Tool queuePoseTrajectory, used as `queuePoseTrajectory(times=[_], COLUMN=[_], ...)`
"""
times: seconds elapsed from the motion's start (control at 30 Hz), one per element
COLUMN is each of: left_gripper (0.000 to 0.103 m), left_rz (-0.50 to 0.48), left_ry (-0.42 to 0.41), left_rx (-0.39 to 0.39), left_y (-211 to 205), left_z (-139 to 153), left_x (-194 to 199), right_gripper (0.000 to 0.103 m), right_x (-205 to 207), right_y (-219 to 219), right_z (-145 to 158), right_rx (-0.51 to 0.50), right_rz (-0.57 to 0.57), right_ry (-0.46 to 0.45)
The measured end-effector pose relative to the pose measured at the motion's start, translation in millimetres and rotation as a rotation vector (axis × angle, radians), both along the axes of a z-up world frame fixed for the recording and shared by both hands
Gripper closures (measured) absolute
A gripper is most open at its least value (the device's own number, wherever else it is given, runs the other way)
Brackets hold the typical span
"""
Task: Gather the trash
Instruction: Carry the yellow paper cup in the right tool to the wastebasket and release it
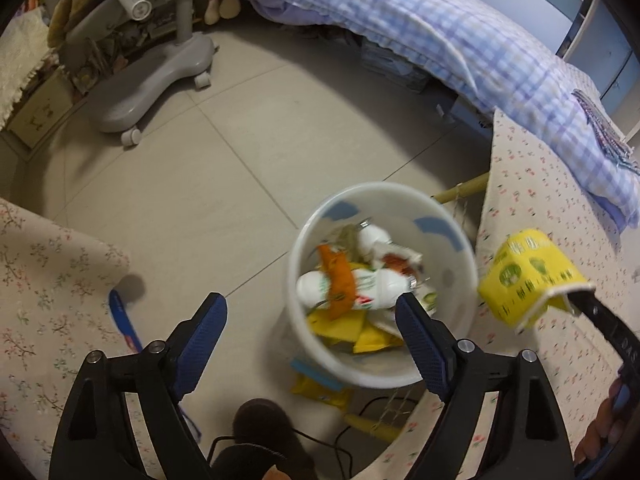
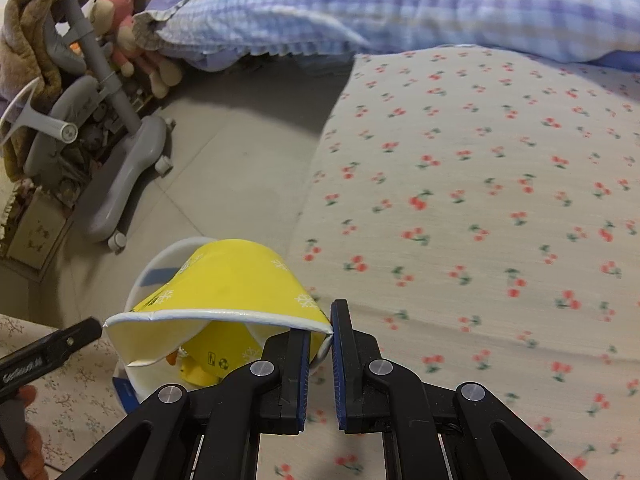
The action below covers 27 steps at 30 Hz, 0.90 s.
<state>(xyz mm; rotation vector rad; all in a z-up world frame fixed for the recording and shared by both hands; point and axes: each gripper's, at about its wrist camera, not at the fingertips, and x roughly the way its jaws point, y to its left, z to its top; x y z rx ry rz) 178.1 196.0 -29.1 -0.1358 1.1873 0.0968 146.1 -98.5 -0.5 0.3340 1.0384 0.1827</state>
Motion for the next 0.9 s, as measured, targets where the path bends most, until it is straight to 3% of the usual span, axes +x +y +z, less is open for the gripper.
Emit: queuePoseTrajectory(times=[0.23,0.33,0.37,0.4,0.43,0.57,0.67,0.9], left_gripper=[0.014,0.014,0.014,0.014,0.014,0.013,0.005,0.002], left_rz=[0.034,0.035,0.034,0.034,0.033,0.022,-0.004,-0.090], left_ry=[-0.002,-0.005,-0.005,-0.006,-0.008,-0.019,-0.033,-0.073], left_rx=[-0.007,0.011,0.013,0.012,0.011,0.009,0.001,-0.005], left_y=[25.5,32.3,33.8,34.4,35.0,30.7,17.9,-32.3], left_z=[1.4,0.9,0.5,0.0,-0.2,3.1,9.5,24.6], left_x=[-13.9,-17.2,-18.6,-18.8,-19.4,-27.2,-37.4,-74.8], right_gripper=[0.094,0.089,0.080,0.063,0.058,0.054,0.043,0.030], right_x=[11.7,16.7,17.7,19.0,18.6,13.3,3.5,-49.8], right_y=[33.8,46.2,47.6,49.1,49.2,50.4,43.2,14.2], right_z=[-11.5,-16.1,-17.6,-19.1,-19.0,-10.1,0.0,29.5], right_rx=[0.037,0.095,0.108,0.133,0.146,0.114,0.092,-0.001], right_rz=[0.043,0.077,0.081,0.088,0.087,0.103,0.089,0.051], right_ry=[-0.005,-0.012,-0.009,-0.002,-0.002,-0.034,-0.054,-0.096])
